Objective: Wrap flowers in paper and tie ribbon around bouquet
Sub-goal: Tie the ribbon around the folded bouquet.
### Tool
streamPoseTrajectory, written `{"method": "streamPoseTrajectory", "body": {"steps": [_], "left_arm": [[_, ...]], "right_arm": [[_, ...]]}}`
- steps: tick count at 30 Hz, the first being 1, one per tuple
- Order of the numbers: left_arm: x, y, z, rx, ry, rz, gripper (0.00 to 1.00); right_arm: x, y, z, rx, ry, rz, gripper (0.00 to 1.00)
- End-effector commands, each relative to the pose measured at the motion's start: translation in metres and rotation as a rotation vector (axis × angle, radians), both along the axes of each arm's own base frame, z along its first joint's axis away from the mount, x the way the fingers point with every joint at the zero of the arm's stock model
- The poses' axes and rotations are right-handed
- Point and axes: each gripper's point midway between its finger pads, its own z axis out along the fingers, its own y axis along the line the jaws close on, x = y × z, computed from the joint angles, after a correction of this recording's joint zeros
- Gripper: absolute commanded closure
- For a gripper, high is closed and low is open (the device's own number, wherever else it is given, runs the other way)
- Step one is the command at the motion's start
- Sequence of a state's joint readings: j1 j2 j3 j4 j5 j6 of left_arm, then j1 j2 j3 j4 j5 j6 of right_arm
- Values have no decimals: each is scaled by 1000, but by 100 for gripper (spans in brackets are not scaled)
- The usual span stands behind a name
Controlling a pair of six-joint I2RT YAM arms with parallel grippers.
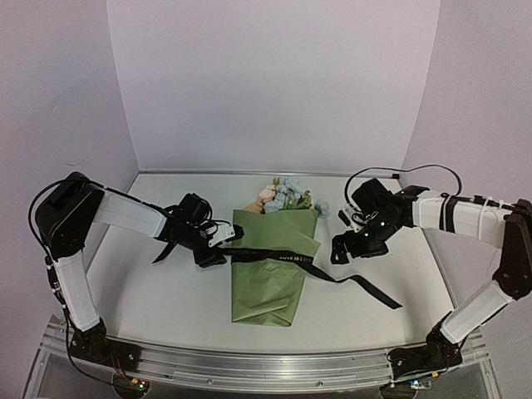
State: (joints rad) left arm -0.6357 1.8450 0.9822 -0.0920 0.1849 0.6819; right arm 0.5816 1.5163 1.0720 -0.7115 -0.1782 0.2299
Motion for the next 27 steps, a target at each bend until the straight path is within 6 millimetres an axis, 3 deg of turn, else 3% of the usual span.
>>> {"method": "streamPoseTrajectory", "body": {"steps": [1,3,8,13,17,27], "left_arm": [[20,-22,16,-42,-77,-74,37],[21,-25,11,-35,-73,-87,38],[22,-28,2,-17,-49,-107,45],[22,-28,-2,-5,-31,-97,70],[23,-25,1,-9,-42,-74,77],[19,-20,12,-32,-48,-35,88]], "right_arm": [[6,8,5,51,-107,60,2],[9,15,-8,91,-170,117,2],[22,35,-13,165,-309,233,2],[22,56,-16,174,-312,377,2],[15,75,-26,147,-314,505,2],[-1,80,-46,79,-277,578,10]]}}
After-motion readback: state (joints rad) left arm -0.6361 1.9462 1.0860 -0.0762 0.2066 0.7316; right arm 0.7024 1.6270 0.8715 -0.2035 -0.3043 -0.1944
